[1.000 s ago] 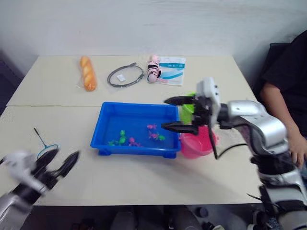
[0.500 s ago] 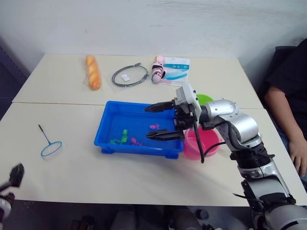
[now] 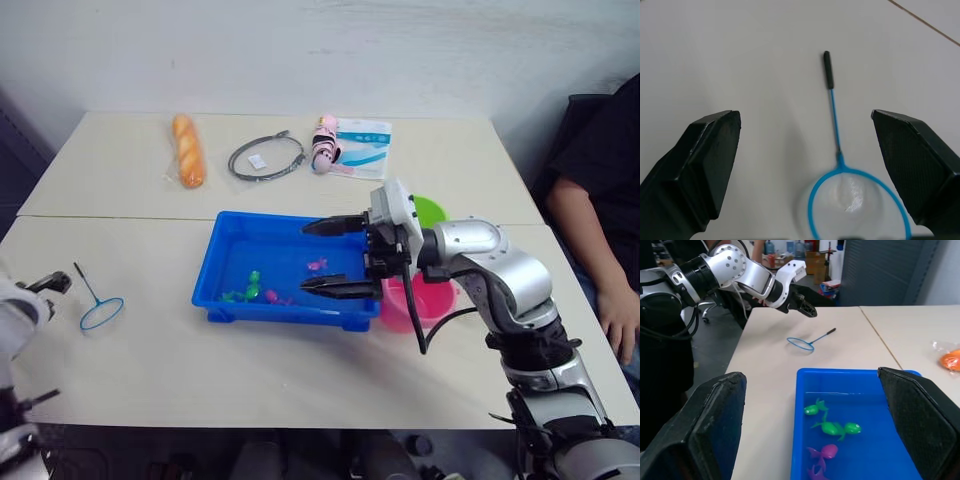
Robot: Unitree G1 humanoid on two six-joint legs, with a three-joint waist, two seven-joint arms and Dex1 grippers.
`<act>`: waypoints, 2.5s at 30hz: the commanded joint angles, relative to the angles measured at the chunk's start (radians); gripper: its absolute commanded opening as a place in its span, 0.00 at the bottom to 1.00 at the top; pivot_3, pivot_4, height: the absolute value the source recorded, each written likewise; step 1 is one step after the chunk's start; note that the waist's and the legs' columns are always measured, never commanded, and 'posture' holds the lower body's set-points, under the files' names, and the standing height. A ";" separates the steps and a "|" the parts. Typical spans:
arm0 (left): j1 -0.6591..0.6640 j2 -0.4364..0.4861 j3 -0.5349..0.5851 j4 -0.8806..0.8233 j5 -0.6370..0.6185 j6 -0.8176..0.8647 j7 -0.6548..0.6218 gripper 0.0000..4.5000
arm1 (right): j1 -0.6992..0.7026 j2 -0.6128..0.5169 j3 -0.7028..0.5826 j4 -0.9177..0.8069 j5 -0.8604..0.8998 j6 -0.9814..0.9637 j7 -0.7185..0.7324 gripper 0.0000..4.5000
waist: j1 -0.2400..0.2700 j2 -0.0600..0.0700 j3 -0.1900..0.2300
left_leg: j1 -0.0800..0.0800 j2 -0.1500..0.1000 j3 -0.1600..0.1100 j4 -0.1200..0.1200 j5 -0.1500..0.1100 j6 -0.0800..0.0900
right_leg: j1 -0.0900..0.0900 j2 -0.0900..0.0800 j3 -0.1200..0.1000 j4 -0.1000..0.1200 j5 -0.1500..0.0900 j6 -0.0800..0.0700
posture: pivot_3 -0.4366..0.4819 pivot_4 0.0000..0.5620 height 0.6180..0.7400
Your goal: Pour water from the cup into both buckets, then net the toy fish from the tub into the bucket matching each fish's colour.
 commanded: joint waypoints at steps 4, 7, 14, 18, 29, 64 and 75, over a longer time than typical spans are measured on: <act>-0.219 0.015 -0.063 0.373 0.140 -0.113 -0.017 1.00 | 0.046 -0.019 -0.065 -0.114 0.033 0.044 -0.094 0.98 | -0.002 -0.001 0.000 | 0.000 0.000 0.002 0.001 0.000 0.000 | -0.001 -0.001 -0.003 0.000 0.000 0.000 | 0.48 0.27 1.00; -0.293 0.011 -0.082 0.513 0.180 -0.152 -0.018 1.00 | 0.076 -0.023 -0.090 -0.158 0.041 0.060 -0.139 0.98 | 0.000 -0.001 0.000 | -0.001 0.001 0.003 0.001 0.000 0.000 | -0.002 -0.002 -0.006 0.002 0.000 0.000 | 0.48 0.27 1.00; -0.381 -0.029 -0.159 0.762 0.282 -0.288 -0.093 0.61 | 0.126 -0.035 -0.117 -0.219 0.053 0.076 -0.200 1.00 | 0.007 0.000 -0.001 | -0.001 -0.003 0.005 0.001 0.000 0.001 | -0.005 -0.015 -0.029 0.004 0.000 0.000 | 0.48 0.27 1.00; -0.417 -0.022 -0.171 0.849 0.314 -0.342 -0.116 0.19 | 0.132 -0.045 -0.123 -0.223 0.055 0.073 -0.214 1.00 | 0.018 0.001 -0.001 | -0.001 -0.004 0.005 0.003 0.000 0.001 | -0.004 -0.016 -0.030 0.005 0.000 0.000 | 0.48 0.27 1.00; -0.387 0.128 -0.360 0.568 0.389 -0.491 -0.653 0.01 | 0.142 -0.156 -0.138 -0.208 0.063 0.071 -0.148 1.00 | 0.022 -0.002 0.001 | -0.002 -0.003 0.004 0.002 0.000 0.001 | -0.005 -0.016 -0.033 0.004 0.001 -0.001 | 0.48 0.27 1.00; -0.153 0.090 -0.799 -0.685 0.290 -0.488 -1.338 0.00 | 0.009 -0.182 0.135 -0.080 -0.206 -0.117 0.087 0.41 | 0.002 0.008 0.002 | -0.015 -0.001 0.004 0.011 0.002 0.005 | -0.013 -0.013 -0.031 0.006 0.004 -0.003 | 0.48 0.27 1.00; -0.172 0.070 -0.805 -0.667 0.307 -0.496 -1.352 0.00 | 0.011 -0.176 0.122 -0.077 -0.229 -0.138 0.096 0.35 | 0.002 0.008 0.002 | -0.015 -0.001 0.004 0.013 0.001 0.006 | -0.013 -0.013 -0.031 0.008 0.004 -0.002 | 0.48 0.27 1.00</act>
